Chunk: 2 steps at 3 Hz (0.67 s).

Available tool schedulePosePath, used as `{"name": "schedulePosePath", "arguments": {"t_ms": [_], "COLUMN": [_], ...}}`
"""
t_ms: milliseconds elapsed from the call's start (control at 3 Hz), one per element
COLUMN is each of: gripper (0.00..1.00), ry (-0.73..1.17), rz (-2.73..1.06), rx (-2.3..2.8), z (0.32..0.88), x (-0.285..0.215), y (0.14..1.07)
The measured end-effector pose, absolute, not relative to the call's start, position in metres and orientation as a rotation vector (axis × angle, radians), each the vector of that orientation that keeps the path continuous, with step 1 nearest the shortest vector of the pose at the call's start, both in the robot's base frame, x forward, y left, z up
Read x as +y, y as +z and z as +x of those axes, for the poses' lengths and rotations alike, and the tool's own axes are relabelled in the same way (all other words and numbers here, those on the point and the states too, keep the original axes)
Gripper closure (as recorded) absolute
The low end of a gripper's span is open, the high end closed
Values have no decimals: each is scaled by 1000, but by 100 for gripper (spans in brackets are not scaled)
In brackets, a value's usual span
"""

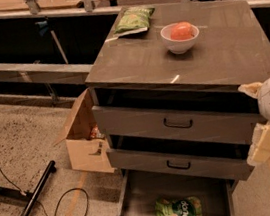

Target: Pick green rice chip bag from bottom drawer and place on counter

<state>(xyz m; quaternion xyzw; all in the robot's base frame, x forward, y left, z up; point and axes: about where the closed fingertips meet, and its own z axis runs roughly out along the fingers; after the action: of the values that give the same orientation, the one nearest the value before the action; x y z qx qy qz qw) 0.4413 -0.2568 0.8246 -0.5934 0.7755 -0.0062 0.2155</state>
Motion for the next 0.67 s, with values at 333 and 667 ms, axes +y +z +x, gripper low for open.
{"name": "schedulePosePath", "arguments": {"t_ms": [333,667], "gripper": [0,0], "ry": [-27,-25], "rz": [-1648,-1648], "rx": [2140,2158], "z": [443,440], "x": [-257,-257], "y": [823,812]}}
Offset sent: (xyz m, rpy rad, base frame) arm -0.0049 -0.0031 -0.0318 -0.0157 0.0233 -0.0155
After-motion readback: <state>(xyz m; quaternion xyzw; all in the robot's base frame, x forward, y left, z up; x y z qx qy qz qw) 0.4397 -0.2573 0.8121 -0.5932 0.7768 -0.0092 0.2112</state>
